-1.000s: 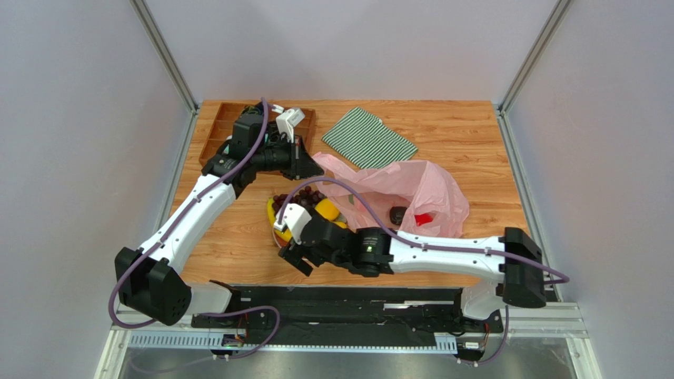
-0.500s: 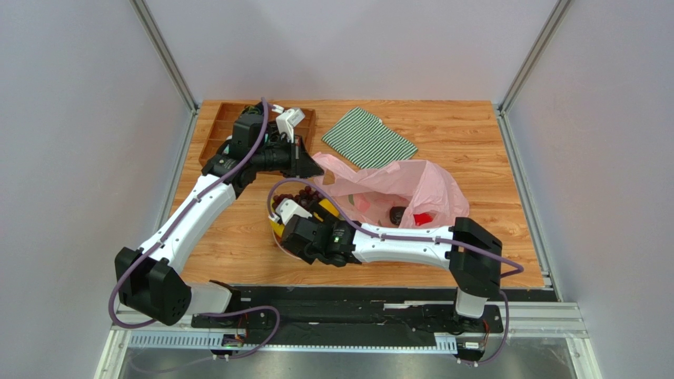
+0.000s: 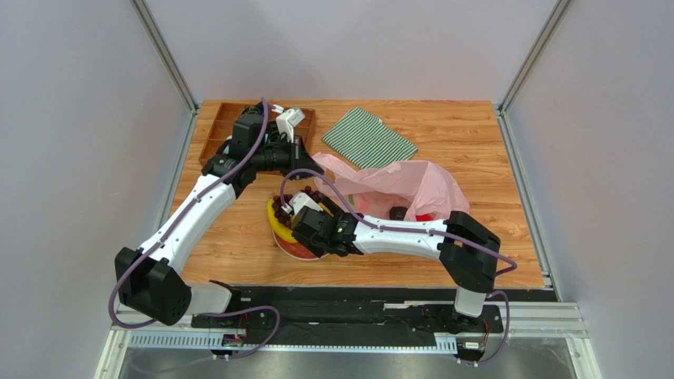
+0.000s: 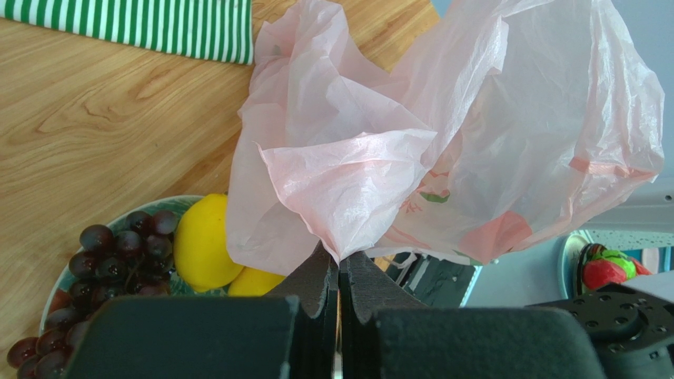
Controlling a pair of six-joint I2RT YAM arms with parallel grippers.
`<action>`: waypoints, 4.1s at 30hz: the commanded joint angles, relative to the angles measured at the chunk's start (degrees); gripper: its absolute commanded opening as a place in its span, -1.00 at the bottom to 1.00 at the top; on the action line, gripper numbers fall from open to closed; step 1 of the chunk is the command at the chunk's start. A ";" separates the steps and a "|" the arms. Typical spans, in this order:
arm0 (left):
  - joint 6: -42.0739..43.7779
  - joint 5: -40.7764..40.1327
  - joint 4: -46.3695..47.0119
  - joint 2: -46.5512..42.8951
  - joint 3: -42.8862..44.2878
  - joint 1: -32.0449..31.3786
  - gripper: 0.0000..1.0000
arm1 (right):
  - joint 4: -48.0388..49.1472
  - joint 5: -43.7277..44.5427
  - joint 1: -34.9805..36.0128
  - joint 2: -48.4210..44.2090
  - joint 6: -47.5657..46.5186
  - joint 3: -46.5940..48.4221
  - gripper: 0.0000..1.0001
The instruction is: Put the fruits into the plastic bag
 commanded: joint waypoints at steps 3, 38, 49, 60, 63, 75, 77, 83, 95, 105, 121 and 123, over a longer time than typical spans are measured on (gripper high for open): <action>0.23 0.47 0.39 -0.29 1.85 -0.19 -1.00 | 4.20 -5.32 -0.83 0.18 0.75 -1.47 0.76; 0.14 0.47 0.39 -0.38 1.93 -0.19 -1.00 | 5.78 -13.30 2.76 -8.51 -4.43 -4.99 -0.28; 0.14 0.38 0.31 -0.47 1.93 -0.19 -1.00 | 10.26 -24.48 2.44 -27.22 -2.34 -3.48 -0.33; 0.06 0.38 0.39 -0.64 1.93 -0.19 -1.00 | 3.44 -33.10 -16.12 -40.95 12.00 -8.50 -0.38; 0.14 0.38 0.39 -0.64 1.93 -0.19 -1.00 | -0.53 -32.75 -18.05 -40.77 13.67 -8.76 -0.37; -0.03 0.29 0.48 -0.73 1.85 -0.19 -1.00 | -8.91 -28.52 -21.84 -38.39 15.69 -7.44 -0.42; -0.03 0.38 0.48 -0.64 1.85 -0.19 -1.00 | -5.57 -34.21 -21.57 -41.37 14.82 -8.49 -0.45; -0.03 0.38 0.48 -0.47 1.76 -0.19 -1.00 | 2.97 -39.34 -17.45 -46.57 12.62 -9.73 -0.47; -0.12 0.47 0.57 -0.21 1.67 -0.19 -1.00 | -8.27 -24.85 -15.86 -37.61 15.87 -7.27 -0.53; -0.12 0.55 0.57 -0.38 1.76 -0.19 -1.00 | -12.92 -13.34 -21.92 -36.91 19.30 -12.10 -0.50; 0.23 0.20 0.31 -0.47 1.85 -0.19 -1.00 | -17.51 2.14 -22.27 -19.42 20.09 -12.36 0.00; 0.23 0.20 0.31 -0.38 1.85 -0.19 -1.00 | -17.42 2.32 -22.45 -18.37 20.26 -12.45 0.19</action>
